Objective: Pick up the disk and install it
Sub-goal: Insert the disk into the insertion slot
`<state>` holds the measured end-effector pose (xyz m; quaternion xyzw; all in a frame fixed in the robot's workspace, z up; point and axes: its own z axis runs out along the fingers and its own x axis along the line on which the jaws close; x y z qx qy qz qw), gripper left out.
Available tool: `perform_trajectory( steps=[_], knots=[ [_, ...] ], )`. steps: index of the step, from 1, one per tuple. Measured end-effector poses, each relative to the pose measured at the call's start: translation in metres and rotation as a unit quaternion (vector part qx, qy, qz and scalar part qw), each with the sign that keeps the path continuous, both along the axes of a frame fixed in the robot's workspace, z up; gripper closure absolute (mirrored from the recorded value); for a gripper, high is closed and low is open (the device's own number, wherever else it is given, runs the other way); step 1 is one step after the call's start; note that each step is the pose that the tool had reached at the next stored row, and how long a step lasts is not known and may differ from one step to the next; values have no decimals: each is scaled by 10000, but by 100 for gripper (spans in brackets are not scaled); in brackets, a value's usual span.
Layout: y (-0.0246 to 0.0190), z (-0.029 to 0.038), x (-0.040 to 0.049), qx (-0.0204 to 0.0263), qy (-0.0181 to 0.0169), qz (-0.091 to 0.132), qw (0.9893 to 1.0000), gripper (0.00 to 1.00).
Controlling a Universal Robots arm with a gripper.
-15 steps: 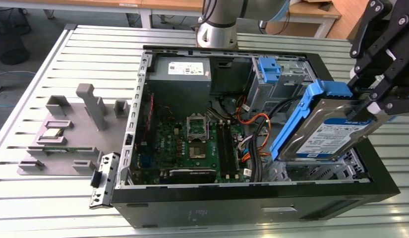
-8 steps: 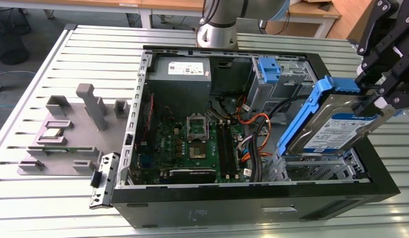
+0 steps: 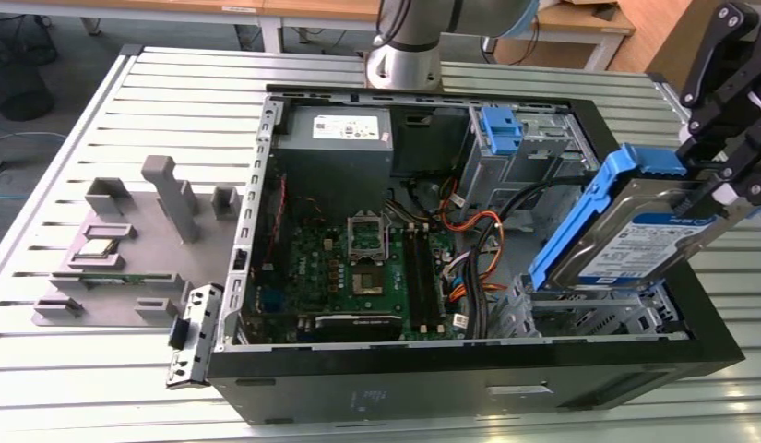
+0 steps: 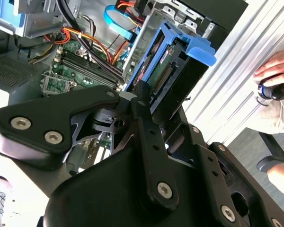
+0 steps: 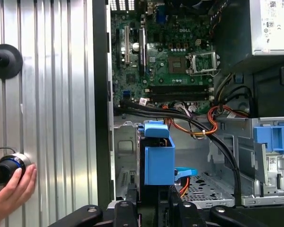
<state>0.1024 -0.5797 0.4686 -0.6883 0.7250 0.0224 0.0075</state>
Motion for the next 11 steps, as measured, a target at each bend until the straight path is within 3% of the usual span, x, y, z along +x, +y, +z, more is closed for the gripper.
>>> perform_trajectory(
  steps=[11],
  knots=[
    [3,-54,7,4,0,-1,10000,65]
  ],
)
